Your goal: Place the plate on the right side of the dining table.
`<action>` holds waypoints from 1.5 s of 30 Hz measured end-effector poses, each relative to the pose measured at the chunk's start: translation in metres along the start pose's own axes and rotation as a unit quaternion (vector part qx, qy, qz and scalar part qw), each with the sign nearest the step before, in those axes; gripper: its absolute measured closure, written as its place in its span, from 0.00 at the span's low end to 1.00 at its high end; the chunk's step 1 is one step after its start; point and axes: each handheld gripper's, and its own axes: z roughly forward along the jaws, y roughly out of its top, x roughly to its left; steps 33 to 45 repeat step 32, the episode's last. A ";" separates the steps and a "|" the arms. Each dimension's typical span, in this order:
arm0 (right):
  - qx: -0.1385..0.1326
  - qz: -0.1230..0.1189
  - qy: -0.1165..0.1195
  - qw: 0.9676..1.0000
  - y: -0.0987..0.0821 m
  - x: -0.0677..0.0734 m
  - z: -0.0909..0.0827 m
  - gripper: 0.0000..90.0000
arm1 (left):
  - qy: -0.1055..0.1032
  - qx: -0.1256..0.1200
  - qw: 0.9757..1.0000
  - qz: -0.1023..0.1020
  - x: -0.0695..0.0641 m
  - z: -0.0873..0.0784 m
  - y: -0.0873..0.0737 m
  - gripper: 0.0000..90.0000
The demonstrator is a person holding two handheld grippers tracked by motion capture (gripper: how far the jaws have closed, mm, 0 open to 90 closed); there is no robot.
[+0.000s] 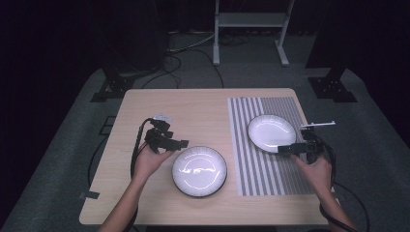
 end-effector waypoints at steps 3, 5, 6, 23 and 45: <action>-0.001 -0.002 0.001 1.000 -0.003 0.003 0.000 0.35 | 0.003 -0.003 1.000 -0.009 0.004 -0.006 -0.008 0.20; -0.001 -0.004 0.003 1.000 -0.006 0.004 0.001 0.35 | 0.008 -0.004 1.000 -0.011 0.006 -0.010 -0.013 0.20; 0.000 -0.008 0.003 1.000 -0.008 0.006 0.002 0.35 | 0.010 -0.004 1.000 -0.012 0.007 -0.012 -0.016 0.20; -0.010 -0.021 0.020 1.000 -0.030 0.015 0.005 0.34 | 0.029 -0.013 0.999 -0.035 0.011 -0.029 -0.057 0.19; -0.022 -0.028 0.030 0.999 -0.045 0.023 0.007 0.34 | 0.041 -0.013 0.999 -0.031 0.008 -0.036 -0.072 0.18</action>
